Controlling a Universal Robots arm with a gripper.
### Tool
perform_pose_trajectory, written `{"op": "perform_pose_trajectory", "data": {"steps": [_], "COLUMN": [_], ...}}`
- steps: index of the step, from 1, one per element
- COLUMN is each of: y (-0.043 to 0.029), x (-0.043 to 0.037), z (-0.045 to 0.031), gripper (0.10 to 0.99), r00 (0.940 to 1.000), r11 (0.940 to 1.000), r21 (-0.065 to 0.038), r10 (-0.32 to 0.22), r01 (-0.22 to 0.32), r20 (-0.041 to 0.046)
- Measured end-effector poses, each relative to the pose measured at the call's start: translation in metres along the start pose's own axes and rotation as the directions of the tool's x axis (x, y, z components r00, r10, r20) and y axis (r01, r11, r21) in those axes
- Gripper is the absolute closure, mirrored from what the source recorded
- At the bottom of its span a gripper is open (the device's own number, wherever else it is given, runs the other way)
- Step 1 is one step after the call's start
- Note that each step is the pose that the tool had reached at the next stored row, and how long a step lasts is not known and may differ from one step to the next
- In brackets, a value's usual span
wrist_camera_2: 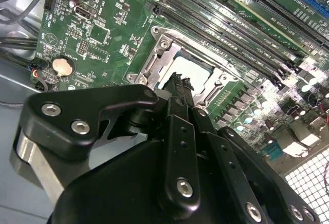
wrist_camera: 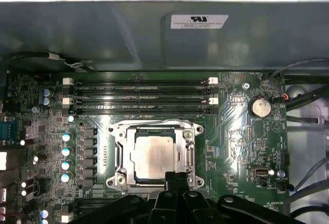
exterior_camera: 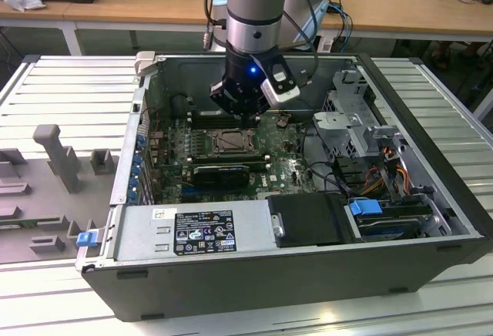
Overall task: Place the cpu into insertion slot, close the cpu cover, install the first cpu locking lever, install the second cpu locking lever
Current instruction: 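Install the second cpu locking lever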
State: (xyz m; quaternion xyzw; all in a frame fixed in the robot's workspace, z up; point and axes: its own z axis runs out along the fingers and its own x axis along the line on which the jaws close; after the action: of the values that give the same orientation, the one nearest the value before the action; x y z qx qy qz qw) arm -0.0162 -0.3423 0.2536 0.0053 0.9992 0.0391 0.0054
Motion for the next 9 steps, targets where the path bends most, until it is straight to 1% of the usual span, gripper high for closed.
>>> {"op": "perform_pose_trajectory", "data": {"steps": [6,9], "y": [-0.0071,-0.0143], "x": [-0.0001,-0.0002], "z": [0.0003,0.0006], "gripper": [0.980,0.980], "r00": [1.0000,1.0000], "r11": [1.0000,1.0000], "r21": [0.000,-0.001], "r10": [0.000,0.000], "r01": [0.000,0.000], "r20": [-0.0001,-0.0010]}}
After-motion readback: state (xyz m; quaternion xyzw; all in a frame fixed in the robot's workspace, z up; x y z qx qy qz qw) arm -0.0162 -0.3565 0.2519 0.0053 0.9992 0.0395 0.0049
